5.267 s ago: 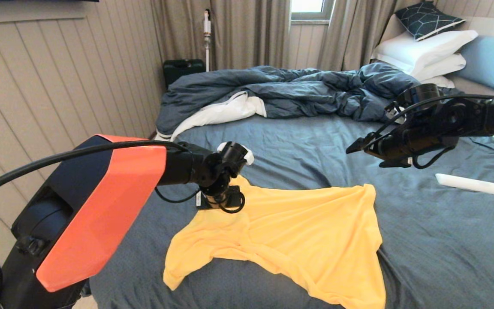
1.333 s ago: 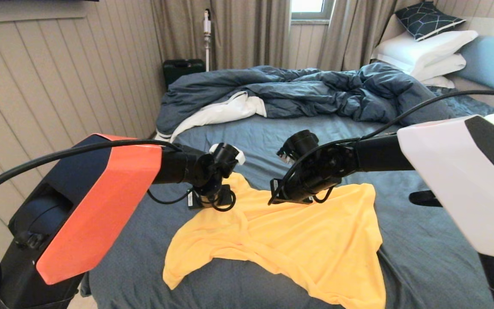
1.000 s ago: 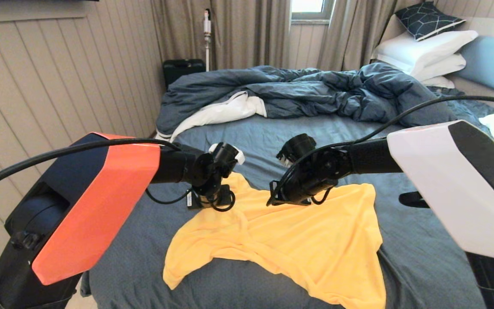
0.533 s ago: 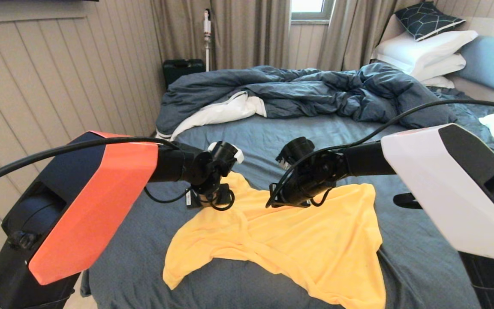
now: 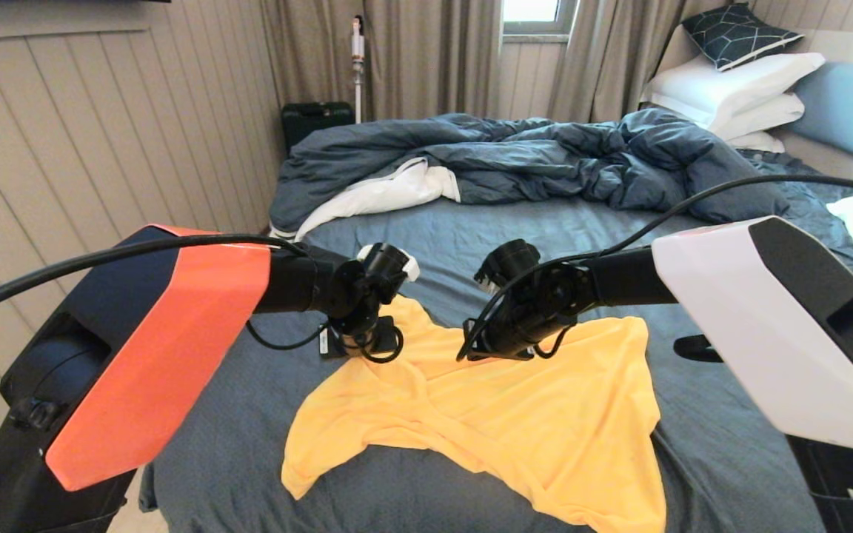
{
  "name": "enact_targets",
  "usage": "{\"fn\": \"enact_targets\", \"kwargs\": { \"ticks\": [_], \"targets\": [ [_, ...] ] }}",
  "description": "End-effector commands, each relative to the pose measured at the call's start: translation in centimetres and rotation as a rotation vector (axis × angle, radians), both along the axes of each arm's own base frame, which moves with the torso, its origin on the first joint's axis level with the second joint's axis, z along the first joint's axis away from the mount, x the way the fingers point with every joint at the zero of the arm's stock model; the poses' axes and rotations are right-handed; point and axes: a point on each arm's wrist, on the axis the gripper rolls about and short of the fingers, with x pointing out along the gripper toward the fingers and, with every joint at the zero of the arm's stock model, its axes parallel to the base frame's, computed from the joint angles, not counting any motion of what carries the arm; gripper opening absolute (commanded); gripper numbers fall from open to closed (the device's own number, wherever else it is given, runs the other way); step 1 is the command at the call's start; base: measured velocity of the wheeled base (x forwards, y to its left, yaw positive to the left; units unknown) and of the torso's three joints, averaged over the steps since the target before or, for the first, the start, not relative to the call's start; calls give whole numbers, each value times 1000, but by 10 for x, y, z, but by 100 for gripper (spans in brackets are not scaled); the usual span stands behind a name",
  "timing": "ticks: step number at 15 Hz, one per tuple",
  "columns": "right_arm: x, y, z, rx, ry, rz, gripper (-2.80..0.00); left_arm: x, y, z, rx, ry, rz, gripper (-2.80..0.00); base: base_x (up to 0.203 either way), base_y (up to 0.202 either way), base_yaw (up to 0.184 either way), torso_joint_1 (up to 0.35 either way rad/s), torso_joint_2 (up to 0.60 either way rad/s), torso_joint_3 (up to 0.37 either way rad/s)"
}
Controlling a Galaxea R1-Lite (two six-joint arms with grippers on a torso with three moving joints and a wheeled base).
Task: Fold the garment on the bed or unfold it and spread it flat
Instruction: Unford the yellow T-shirt
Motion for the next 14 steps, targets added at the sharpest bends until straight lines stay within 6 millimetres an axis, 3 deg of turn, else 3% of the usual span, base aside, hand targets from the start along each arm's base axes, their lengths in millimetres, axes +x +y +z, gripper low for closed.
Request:
{"fn": "enact_targets", "kwargs": {
  "ticks": [1, 6, 10, 14],
  "targets": [
    [3, 1, -9, -6, 16, -2, -280, -2, 2, 4, 0, 2, 6, -280, 0, 0, 0, 0, 0, 0],
    [17, -4, -37, -41, 54, -35, -280, -14, 10, 15, -3, 6, 13, -280, 0, 0, 0, 0, 0, 0],
    [25, -8, -43, -81, 34, -75, -280, -19, 13, 26, -8, -2, 13, -280, 0, 0, 0, 0, 0, 0],
    [29, -13, -43, -78, 28, -87, -280, -43, 25, 43, -13, 5, 16, -280, 0, 0, 0, 0, 0, 0]
  ]
}}
